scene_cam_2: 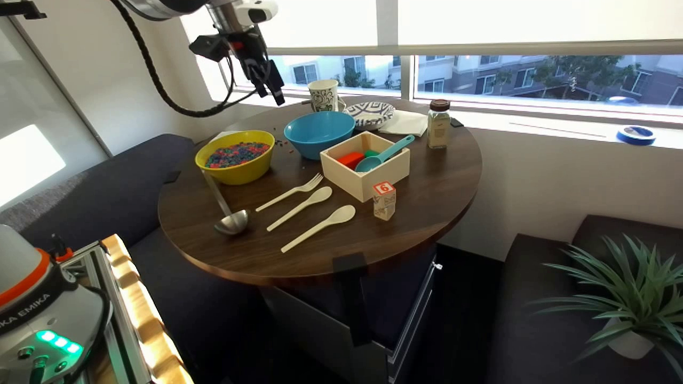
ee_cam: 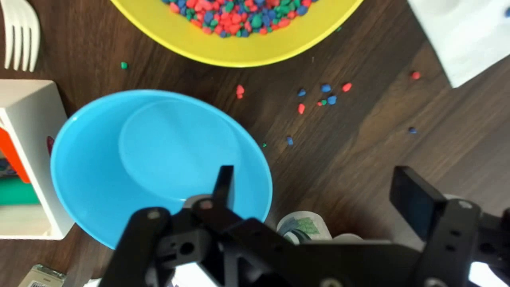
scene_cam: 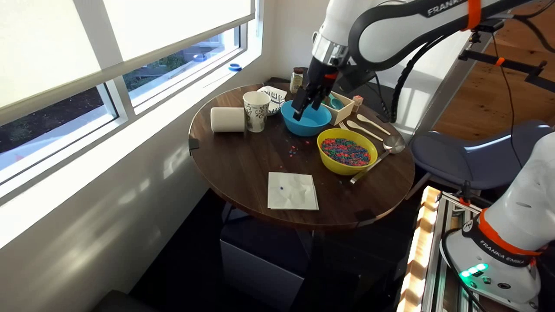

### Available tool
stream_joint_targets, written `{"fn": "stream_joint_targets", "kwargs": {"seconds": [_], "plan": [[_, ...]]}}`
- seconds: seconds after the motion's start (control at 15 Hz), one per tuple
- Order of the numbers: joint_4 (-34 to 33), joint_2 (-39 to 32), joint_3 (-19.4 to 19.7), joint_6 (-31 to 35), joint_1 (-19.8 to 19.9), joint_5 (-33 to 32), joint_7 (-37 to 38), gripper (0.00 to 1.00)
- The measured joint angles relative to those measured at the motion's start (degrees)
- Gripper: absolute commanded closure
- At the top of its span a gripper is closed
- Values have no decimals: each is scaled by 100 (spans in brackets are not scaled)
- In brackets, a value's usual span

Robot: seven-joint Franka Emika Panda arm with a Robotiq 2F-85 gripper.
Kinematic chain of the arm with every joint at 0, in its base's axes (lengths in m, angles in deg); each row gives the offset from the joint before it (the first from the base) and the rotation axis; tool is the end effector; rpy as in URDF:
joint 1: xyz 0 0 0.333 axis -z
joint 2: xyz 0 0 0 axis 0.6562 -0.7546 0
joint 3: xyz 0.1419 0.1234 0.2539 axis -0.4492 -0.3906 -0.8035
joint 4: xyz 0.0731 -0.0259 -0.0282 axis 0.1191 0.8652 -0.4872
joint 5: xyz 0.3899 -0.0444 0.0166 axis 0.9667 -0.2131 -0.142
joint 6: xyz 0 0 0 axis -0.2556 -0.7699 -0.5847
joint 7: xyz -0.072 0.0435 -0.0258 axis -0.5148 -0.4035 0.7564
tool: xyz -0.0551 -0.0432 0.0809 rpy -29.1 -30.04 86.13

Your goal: Pour the content in the blue bowl into the yellow bowl

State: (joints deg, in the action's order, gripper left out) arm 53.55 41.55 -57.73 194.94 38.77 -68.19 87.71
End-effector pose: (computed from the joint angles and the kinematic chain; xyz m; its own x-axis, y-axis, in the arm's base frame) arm 0.5222 0.0459 0.4159 0.9767 -0.0760 0.2005 -0.0778 -0.9970 0.0013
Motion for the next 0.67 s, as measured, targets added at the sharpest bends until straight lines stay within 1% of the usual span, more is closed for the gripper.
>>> {"fn": "stream_joint_targets", "kwargs": {"seconds": [0.2,0.4,0.53,0.67], "plan": [[404,856,75,-129,27,403,-69,0],[800,1624,252,-124,61,697,-186,0],[854,1806,276,-132,91,705,-214,0],[834,1734,238,-132,90,705,-214,0]]}}
